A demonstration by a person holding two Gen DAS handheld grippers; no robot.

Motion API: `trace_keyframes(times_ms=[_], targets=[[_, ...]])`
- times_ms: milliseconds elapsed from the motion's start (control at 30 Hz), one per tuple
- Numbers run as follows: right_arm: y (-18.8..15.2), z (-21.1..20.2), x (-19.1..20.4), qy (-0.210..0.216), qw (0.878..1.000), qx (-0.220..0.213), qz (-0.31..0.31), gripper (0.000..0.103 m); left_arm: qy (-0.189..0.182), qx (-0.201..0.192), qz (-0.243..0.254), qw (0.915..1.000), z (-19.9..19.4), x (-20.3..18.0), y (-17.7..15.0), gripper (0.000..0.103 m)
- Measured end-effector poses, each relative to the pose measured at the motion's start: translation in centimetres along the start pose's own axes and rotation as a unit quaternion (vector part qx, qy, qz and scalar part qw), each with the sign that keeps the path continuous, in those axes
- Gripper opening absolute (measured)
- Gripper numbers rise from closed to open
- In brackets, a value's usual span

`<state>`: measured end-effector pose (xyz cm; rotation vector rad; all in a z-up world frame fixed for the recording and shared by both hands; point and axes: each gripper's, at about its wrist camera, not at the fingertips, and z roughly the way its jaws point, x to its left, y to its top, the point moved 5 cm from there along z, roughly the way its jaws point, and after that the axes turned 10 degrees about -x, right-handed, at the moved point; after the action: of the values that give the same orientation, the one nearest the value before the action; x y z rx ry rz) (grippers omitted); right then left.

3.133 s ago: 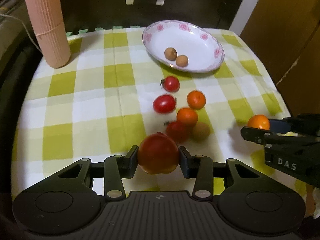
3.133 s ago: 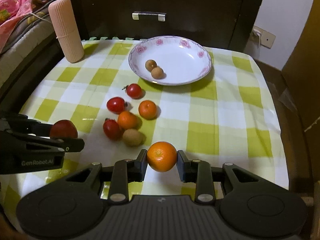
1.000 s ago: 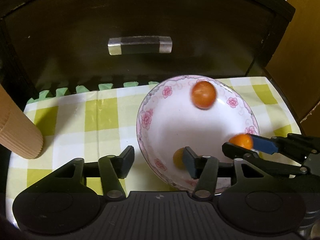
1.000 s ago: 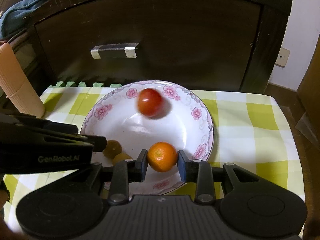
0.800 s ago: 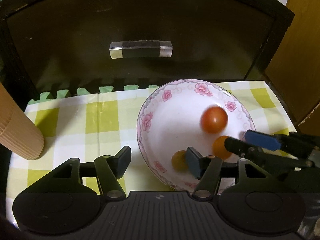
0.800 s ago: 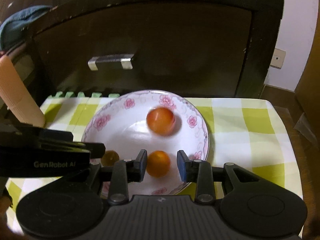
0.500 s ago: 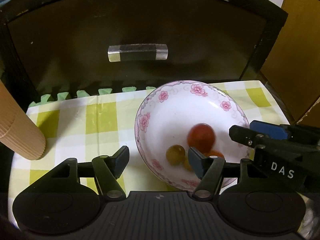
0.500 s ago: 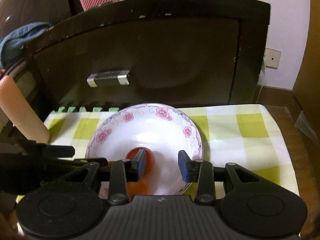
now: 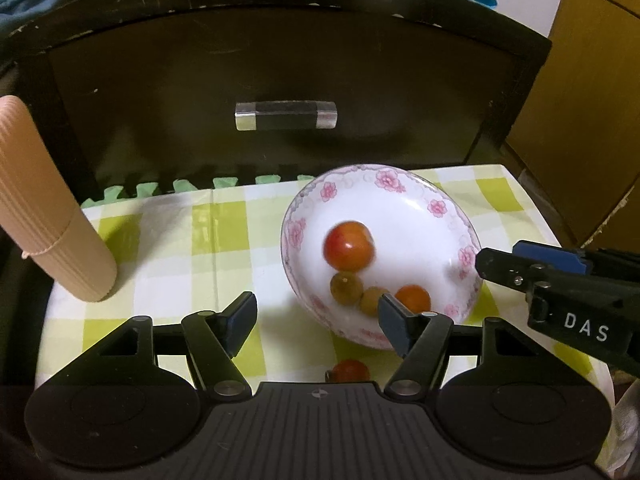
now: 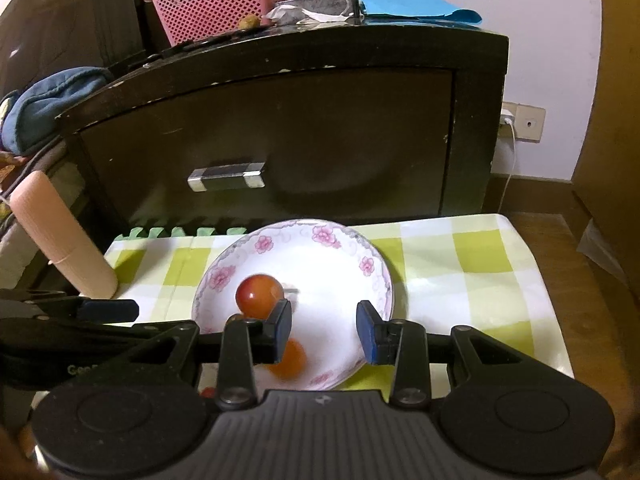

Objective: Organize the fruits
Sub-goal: 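Open the left gripper to drop the tomato while the right gripper releases the mandarin into the plate, then withdraw both open grippers from the plate toward the loose fruits on the cloth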

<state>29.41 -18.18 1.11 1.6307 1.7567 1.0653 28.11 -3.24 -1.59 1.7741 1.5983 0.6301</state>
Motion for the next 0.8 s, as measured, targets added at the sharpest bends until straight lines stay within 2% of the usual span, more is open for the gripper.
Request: trace_keyframes(times_ms=[800], targets=[[-3.1,-5.0,3.5,0.016,1.000,0.008,-0.010,0.035,0.009,-0.012,0.034,0.9993,-5.3,-0.5,-3.1,0.075]])
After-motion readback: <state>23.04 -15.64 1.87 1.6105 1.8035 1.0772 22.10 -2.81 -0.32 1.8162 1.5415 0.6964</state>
